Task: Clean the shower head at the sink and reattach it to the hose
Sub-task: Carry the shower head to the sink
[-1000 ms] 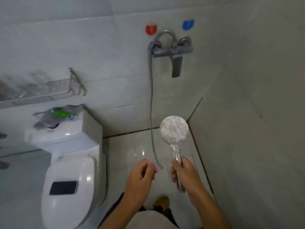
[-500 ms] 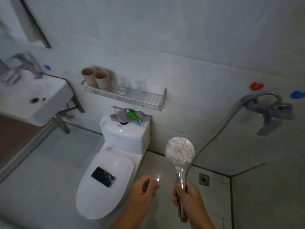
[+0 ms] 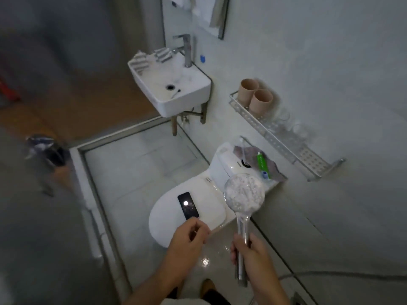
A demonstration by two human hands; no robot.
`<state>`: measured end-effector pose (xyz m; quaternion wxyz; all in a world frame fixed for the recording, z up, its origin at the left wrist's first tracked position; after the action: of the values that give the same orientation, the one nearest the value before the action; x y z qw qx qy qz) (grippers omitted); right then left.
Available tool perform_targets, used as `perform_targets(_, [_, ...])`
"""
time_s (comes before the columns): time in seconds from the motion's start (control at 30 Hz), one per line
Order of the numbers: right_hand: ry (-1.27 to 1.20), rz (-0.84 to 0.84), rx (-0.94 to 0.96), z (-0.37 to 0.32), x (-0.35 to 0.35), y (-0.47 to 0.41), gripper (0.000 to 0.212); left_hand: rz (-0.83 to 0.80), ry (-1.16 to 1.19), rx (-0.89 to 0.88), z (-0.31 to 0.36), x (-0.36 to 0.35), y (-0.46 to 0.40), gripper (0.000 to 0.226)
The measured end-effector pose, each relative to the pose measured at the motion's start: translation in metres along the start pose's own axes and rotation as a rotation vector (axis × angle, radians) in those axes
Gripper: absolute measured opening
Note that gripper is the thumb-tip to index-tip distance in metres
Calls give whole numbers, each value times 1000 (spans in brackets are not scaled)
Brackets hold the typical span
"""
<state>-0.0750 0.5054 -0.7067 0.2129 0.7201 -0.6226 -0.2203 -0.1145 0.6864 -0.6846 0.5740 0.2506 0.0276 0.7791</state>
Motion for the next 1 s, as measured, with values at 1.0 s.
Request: perform_targets(1.0, [332, -520, -171, 19, -287, -30, 14, 792, 340, 318, -138, 252, 71, 13])
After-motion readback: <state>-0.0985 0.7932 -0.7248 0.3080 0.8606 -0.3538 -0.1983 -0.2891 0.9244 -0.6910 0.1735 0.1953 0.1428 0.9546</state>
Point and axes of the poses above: each hand's wrist, its own y-axis away from the middle knuckle, its own x-axis out of the back of the hand, z = x × y, the point moved 9 cm from there along -y, towards the middle knuckle, and after that the axes turned 13 degrees about -y, right-handed, at the moved point
